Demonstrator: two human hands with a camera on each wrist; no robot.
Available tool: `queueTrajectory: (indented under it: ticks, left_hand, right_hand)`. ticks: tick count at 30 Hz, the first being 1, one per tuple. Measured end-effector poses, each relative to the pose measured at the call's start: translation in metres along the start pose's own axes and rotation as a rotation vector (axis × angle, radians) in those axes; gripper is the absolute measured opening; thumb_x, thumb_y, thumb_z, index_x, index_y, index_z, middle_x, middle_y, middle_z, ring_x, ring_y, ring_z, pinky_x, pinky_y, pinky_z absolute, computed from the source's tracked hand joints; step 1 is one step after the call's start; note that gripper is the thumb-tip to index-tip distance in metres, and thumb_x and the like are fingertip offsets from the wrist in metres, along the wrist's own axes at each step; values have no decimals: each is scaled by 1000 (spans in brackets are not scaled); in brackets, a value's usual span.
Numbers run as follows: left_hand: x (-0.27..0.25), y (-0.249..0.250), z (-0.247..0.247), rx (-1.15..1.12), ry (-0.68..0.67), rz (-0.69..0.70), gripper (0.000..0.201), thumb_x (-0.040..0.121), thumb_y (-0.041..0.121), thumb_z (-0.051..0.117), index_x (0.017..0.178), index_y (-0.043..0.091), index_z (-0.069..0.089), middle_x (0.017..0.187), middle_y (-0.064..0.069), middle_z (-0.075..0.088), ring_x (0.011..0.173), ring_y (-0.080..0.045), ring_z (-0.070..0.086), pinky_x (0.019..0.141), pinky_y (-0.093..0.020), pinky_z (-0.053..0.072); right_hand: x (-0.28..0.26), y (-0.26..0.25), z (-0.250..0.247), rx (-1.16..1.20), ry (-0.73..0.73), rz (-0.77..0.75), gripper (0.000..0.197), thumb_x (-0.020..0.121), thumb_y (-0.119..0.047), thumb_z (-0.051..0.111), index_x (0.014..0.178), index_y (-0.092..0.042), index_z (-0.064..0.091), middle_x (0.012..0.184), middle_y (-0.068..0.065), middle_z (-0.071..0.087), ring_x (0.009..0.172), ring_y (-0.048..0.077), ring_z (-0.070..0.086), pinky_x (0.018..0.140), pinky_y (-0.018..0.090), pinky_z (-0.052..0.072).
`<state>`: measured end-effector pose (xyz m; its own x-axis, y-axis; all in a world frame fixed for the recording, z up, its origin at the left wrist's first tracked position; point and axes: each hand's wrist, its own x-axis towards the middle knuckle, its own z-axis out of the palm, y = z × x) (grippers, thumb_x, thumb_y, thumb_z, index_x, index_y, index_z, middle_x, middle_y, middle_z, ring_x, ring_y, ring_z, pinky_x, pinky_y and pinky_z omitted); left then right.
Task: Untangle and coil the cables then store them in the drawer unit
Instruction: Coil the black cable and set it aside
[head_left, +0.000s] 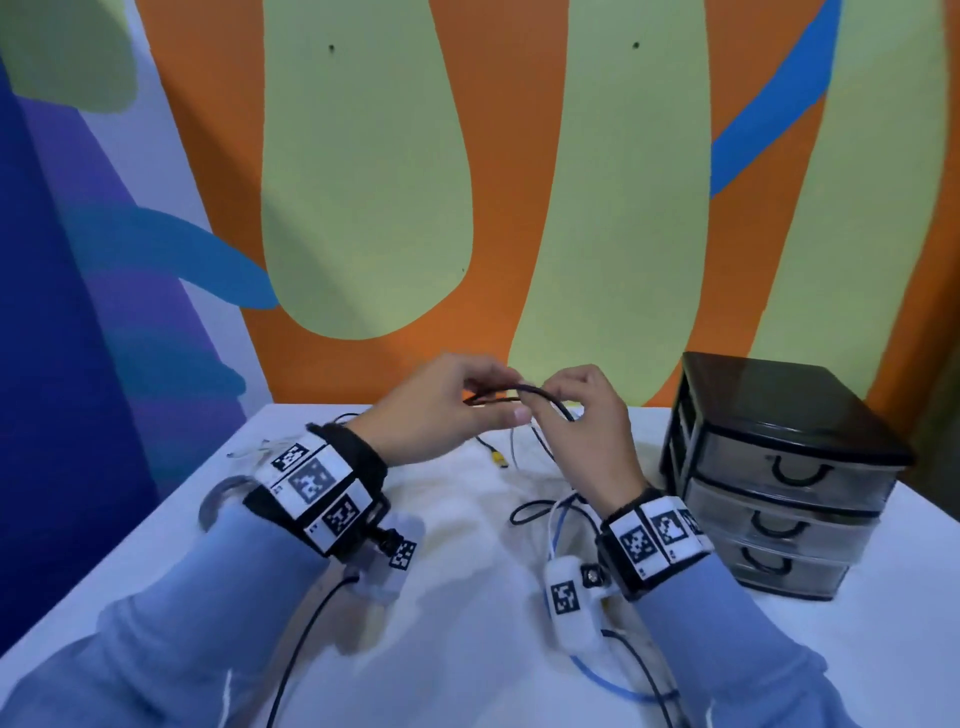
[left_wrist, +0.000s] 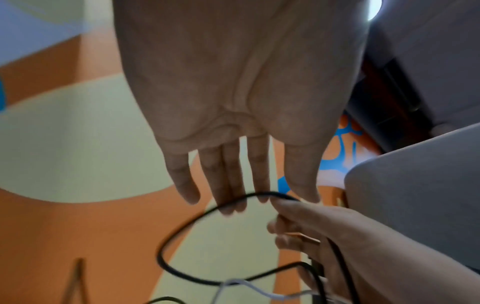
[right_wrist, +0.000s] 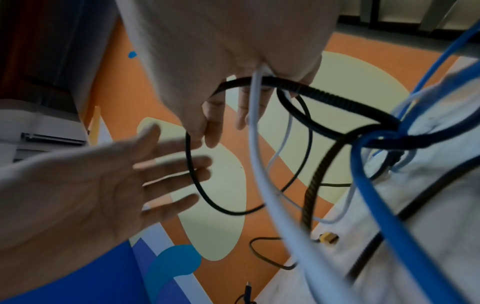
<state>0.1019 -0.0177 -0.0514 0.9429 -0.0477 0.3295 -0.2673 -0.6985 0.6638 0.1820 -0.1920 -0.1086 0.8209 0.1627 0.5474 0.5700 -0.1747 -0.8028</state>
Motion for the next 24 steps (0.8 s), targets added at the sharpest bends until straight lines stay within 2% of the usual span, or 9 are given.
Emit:
queueTrajectory:
  ticks: [2, 3, 5, 7, 11, 13, 18, 22, 24]
  left_hand:
    - [13, 4, 10, -41, -26, 21, 24, 94, 39, 81, 113, 28, 74, 84, 9, 72, 71, -9, 62, 64, -27, 43]
    - [19, 5, 11, -36, -4, 36, 17, 94, 39, 80, 107, 29, 75, 75, 4, 66, 66, -11, 55, 61, -29, 40]
    - [33, 9, 7, -25, 51, 79, 11, 97, 39, 77, 97, 28, 78, 71, -7, 63, 66, -12, 52, 64, -32, 38]
    - [45, 14, 0, -62, 128, 130, 14, 99, 33, 76, 89, 23, 78, 65, 0, 58, 63, -10, 47, 62, -30, 36]
    - [66, 23, -14, -226, 384, 184, 22, 102, 28, 72, 93, 7, 75, 64, 6, 45, 59, -8, 37, 55, -25, 32]
    - [74, 23, -25, -332, 553, 185, 21, 103, 28, 71, 90, 11, 73, 63, 10, 48, 57, -7, 38, 58, -28, 34]
    - [77, 21, -41, -477, 819, 197, 20, 106, 32, 63, 86, 26, 61, 60, 17, 48, 53, -6, 39, 57, -29, 35]
    - [67, 28, -60, -497, 957, 307, 21, 107, 42, 58, 94, 27, 53, 77, -5, 41, 61, -26, 25, 54, -37, 23]
    - [58, 32, -74, -526, 941, 330, 23, 108, 40, 57, 95, 23, 51, 73, 2, 42, 56, -19, 27, 51, -33, 23]
  right_hand:
    - [1, -3, -3, 39, 21, -21, 21, 76, -56, 66, 81, -36, 71, 93, -14, 61, 94, 7, 63, 99, 60, 46]
    - [1, -3, -4, 48, 39, -39, 20, 79, -53, 67, 81, -34, 72, 92, -12, 64, 92, 8, 64, 97, 59, 47]
    - [2, -3, -6, 92, 72, -79, 22, 91, -45, 71, 81, -26, 72, 87, -6, 68, 87, 10, 64, 93, 49, 51]
    - [3, -4, -6, 139, 75, -99, 26, 100, -35, 69, 82, -17, 70, 81, -1, 68, 82, 15, 62, 84, 36, 52]
    - [5, -4, -2, 347, -17, -31, 31, 106, -24, 60, 86, 1, 60, 66, 4, 59, 67, 18, 55, 70, 25, 48]
    - [6, -2, -3, 417, -42, 12, 34, 107, -23, 58, 90, 7, 57, 62, 6, 51, 60, 15, 47, 62, 20, 43]
    - [12, 5, -10, 365, -65, 55, 27, 105, -28, 61, 89, -7, 65, 65, 0, 48, 60, 12, 43, 60, 21, 37]
    - [13, 22, -12, 22, -175, -10, 32, 106, -32, 59, 88, -5, 57, 73, -1, 61, 66, 17, 52, 65, 29, 39]
    - [15, 33, -15, -100, -180, 17, 26, 107, -32, 57, 90, -12, 60, 84, -2, 71, 79, 21, 62, 71, 32, 45]
